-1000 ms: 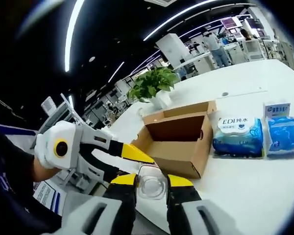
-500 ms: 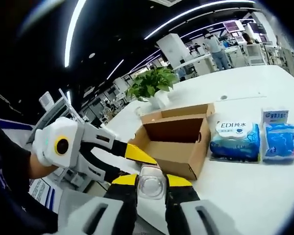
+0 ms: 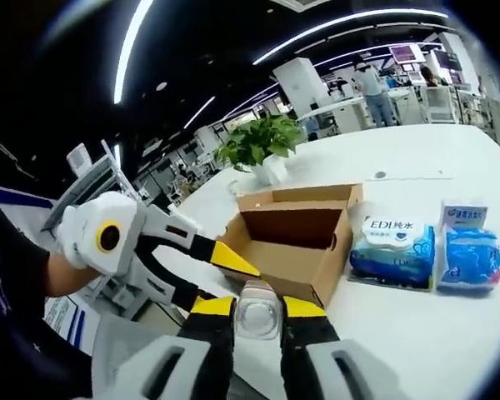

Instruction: Operate the shoe box by opening the lid, removing the specified soft item, and placing it in the target area until the item is outside and the box remains undamaged.

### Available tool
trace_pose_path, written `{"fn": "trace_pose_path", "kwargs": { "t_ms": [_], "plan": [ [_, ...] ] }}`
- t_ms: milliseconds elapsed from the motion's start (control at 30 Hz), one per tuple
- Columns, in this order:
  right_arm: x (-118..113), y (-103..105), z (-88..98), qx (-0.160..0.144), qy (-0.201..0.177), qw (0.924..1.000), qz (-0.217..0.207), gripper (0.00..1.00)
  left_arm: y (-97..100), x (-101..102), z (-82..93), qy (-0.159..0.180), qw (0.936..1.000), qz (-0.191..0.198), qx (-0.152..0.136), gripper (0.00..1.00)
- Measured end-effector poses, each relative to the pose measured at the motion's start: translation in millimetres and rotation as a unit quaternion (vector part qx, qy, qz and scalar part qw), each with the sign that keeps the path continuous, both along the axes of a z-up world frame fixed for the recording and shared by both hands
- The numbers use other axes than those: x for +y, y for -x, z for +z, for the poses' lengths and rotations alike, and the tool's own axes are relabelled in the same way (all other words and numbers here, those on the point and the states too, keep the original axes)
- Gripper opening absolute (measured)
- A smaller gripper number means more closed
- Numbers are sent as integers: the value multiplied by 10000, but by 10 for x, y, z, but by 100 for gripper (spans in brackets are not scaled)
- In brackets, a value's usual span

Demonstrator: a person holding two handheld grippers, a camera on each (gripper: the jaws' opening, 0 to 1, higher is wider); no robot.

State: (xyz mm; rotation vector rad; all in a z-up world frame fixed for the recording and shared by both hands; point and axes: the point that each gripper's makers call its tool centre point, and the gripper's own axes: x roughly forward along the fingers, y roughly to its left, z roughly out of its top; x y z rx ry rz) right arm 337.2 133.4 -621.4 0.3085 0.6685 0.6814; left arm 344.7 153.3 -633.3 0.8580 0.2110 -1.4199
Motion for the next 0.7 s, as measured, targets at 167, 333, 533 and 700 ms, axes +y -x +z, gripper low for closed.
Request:
{"fn": "trace_pose_path", "kwargs": {
  "t_ms": [167,333,533,700],
  "plan": [
    [-22,-12,3,-64,152,9998,88,15,-35,45,13,87,9996,181,199,28],
    [-22,1,22,-100,309,9991,274,15,-39,119,-6,175,9981,410,424,32],
    [-49,-3,56,-160,482,9976,463,15,-20,206,-19,360,9940,718,737,37],
    [-67,-25,87,-256,699,9947,717,15,-32,292,-34,483,9887,1012,996,40]
  ]
}}
